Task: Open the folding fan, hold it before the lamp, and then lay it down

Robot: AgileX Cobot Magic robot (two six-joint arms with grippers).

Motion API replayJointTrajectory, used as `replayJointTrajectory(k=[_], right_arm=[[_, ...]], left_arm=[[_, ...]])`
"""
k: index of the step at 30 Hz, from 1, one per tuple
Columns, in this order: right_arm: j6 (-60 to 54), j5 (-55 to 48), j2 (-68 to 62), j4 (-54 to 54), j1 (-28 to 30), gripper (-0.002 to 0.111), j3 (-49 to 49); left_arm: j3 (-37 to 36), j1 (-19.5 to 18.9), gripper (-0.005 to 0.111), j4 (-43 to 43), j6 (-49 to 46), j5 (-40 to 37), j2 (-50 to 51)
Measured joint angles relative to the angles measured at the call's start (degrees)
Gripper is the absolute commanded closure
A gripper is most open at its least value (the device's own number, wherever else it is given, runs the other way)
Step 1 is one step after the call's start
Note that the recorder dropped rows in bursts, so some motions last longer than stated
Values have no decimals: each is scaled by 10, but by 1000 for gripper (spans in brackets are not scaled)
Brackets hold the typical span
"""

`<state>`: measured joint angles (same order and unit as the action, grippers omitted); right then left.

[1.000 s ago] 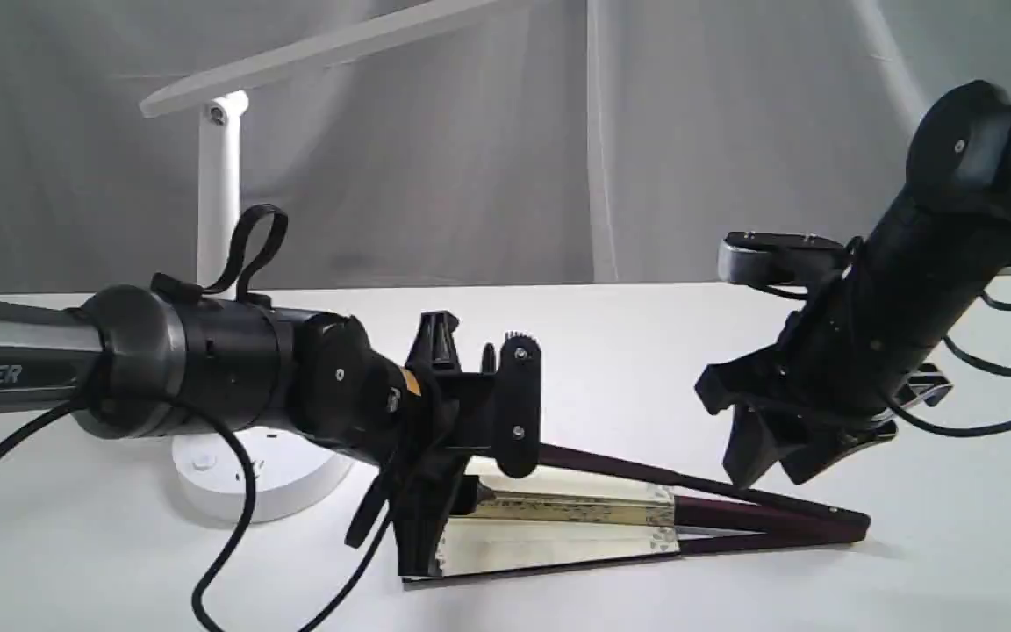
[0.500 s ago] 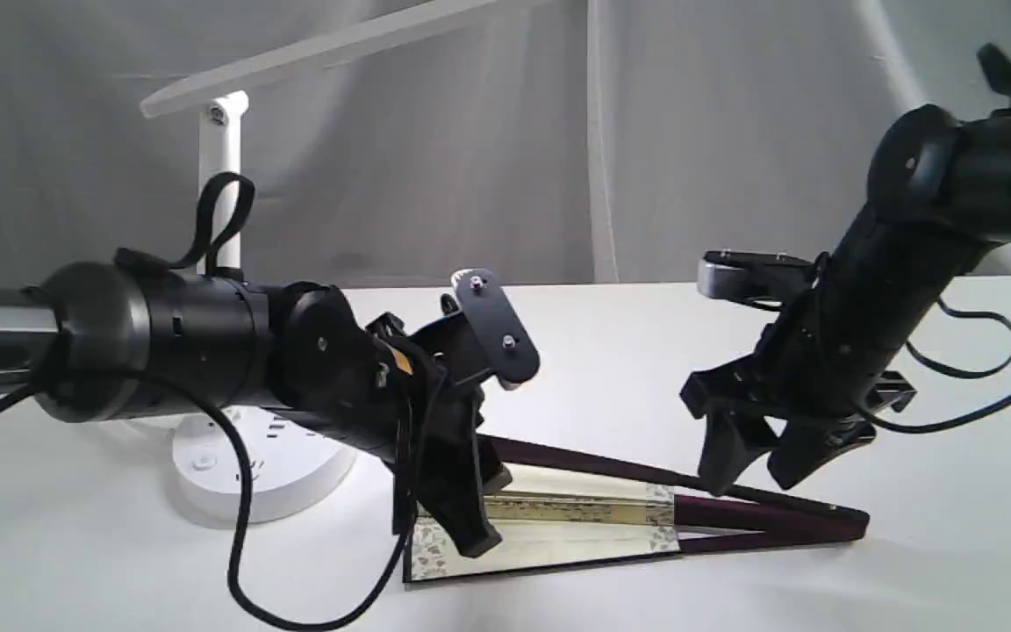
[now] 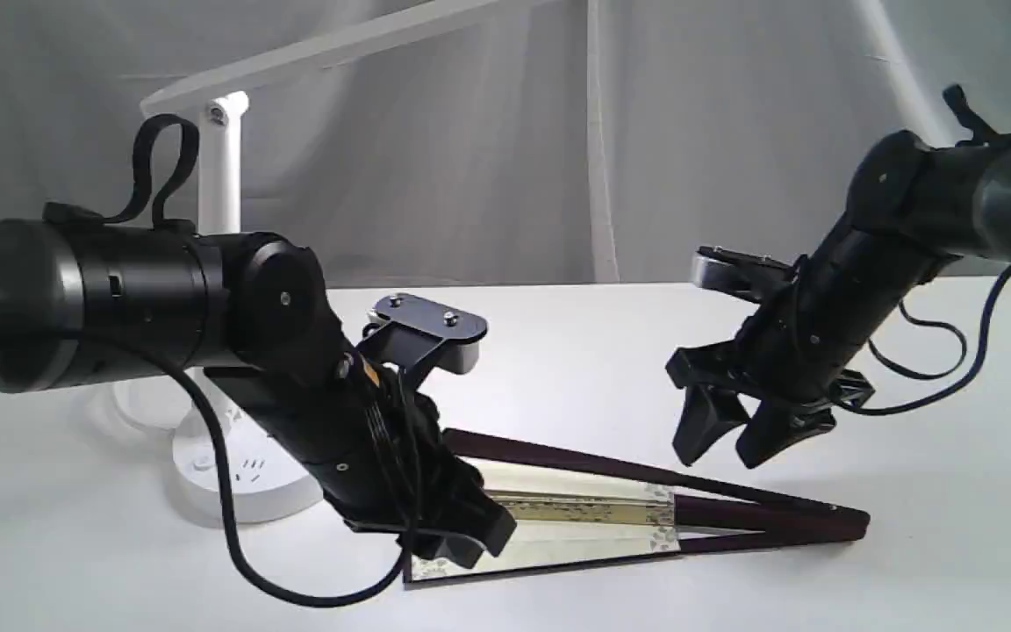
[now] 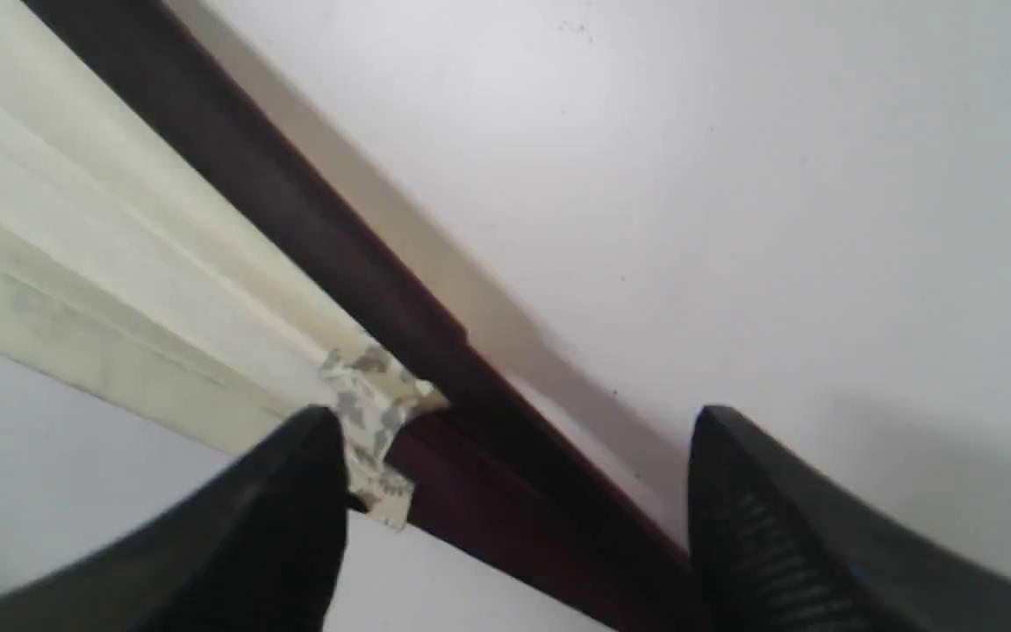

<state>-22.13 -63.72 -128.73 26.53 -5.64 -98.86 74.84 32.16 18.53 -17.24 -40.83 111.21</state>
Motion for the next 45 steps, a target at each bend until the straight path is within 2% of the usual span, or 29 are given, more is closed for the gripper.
replayJointTrajectory(k=[8,16,28,45], right_arm=[[-121,-23,-31,90,10,51,-1],[-133,-24,-63,126,10,51,-1],[-162,-42,-88,254,10,51,-2],[-177,4,-105,296,0,51,-3]], left_arm=[[0,0,60,0,31,-32,0],[0,0,60,4,57,-46,-1],[0,0,60,21,62,-55,-1],[0,0,60,57,62,-56,-1]])
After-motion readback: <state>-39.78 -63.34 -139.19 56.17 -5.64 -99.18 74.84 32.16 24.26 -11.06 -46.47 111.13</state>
